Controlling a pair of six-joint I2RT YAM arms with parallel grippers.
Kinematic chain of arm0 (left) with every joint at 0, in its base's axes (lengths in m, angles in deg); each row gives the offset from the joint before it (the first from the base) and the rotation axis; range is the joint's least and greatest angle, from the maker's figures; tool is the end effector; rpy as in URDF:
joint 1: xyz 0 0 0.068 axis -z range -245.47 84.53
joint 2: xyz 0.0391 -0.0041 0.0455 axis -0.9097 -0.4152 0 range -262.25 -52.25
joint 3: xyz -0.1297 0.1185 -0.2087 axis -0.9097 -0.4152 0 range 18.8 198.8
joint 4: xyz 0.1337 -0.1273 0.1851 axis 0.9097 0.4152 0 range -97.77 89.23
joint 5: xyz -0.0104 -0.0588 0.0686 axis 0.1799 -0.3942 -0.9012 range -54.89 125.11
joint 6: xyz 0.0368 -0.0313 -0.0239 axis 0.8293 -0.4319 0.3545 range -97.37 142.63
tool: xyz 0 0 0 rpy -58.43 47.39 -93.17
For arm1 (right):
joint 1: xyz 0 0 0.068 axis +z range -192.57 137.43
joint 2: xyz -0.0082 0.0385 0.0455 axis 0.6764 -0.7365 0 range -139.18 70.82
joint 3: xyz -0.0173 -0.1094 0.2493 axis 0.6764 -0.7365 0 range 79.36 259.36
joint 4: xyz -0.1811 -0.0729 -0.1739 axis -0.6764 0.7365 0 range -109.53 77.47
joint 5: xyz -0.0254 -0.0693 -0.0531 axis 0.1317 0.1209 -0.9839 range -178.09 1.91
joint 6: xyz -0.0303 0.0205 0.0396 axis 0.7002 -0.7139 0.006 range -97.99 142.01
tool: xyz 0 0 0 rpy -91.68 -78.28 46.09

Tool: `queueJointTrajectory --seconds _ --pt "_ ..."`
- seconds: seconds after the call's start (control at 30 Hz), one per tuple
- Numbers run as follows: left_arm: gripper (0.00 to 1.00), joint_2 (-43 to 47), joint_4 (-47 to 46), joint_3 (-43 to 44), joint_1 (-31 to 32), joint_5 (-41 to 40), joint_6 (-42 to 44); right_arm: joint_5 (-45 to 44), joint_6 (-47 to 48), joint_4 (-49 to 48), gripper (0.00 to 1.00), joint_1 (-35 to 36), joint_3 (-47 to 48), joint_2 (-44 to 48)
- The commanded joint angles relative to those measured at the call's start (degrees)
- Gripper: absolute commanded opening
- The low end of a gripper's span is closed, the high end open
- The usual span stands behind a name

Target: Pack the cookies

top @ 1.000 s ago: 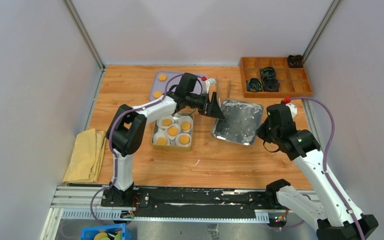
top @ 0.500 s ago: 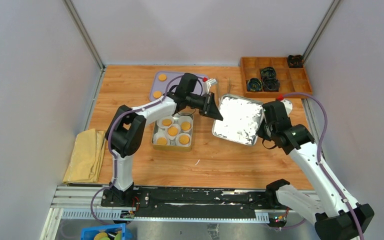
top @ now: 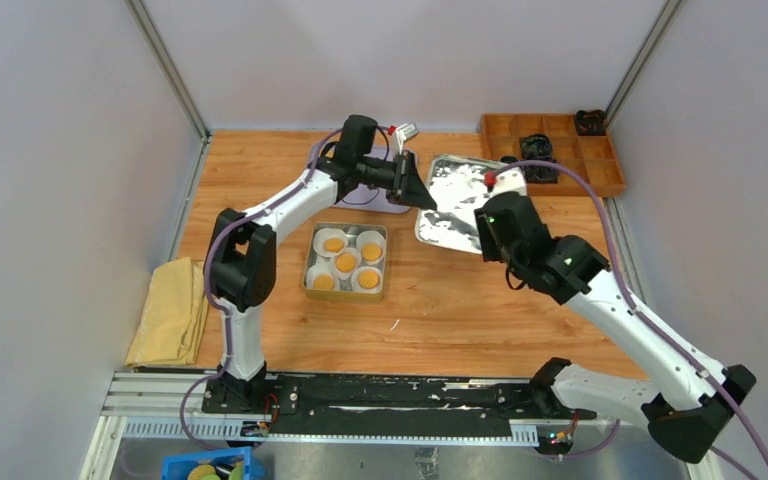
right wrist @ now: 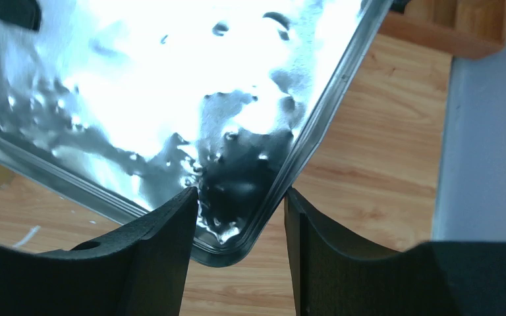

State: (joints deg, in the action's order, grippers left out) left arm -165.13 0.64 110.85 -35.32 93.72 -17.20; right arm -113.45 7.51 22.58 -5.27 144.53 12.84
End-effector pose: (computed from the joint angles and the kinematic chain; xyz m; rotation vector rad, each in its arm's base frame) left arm 0.3771 -0.2541 0.2805 0.5355 2.2526 -1.7505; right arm 0.1705 0.1106 0.3668 -0.1734 2.1077 0.0533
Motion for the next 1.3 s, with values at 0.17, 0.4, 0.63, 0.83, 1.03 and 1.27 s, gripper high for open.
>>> queueJointTrajectory --seconds 0.17,0.4,0.63,0.83,1.03,1.27 --pt "0.00 -2.9 9.4 8.4 -0.9 -1.3 -2.2 -23.7 20.5 -7.7 0.62 27.0 3.7 -9.0" --pt "0.00 -1.1 12.3 7.0 -1.1 -1.2 0.5 -28.9 29.3 -14.2 0.63 29.1 2.9 -13.4" --pt "0.00 1.8 16.2 5.2 -1.8 -1.7 3.3 -34.6 33.5 -17.5 0.63 29.1 0.4 -16.8" --pt "0.00 5.1 16.8 5.1 -2.2 -1.9 2.8 -31.2 28.4 -16.7 0.62 29.1 -1.7 -16.0" --pt "0.00 5.9 19.9 7.7 -2.6 -1.9 4.4 -28.1 25.0 -15.3 0.62 31.3 -2.1 -16.4" --pt "0.00 4.3 19.6 8.2 -3.7 -1.3 4.3 -30.5 20.8 -11.3 0.62 37.2 -0.1 -17.9"
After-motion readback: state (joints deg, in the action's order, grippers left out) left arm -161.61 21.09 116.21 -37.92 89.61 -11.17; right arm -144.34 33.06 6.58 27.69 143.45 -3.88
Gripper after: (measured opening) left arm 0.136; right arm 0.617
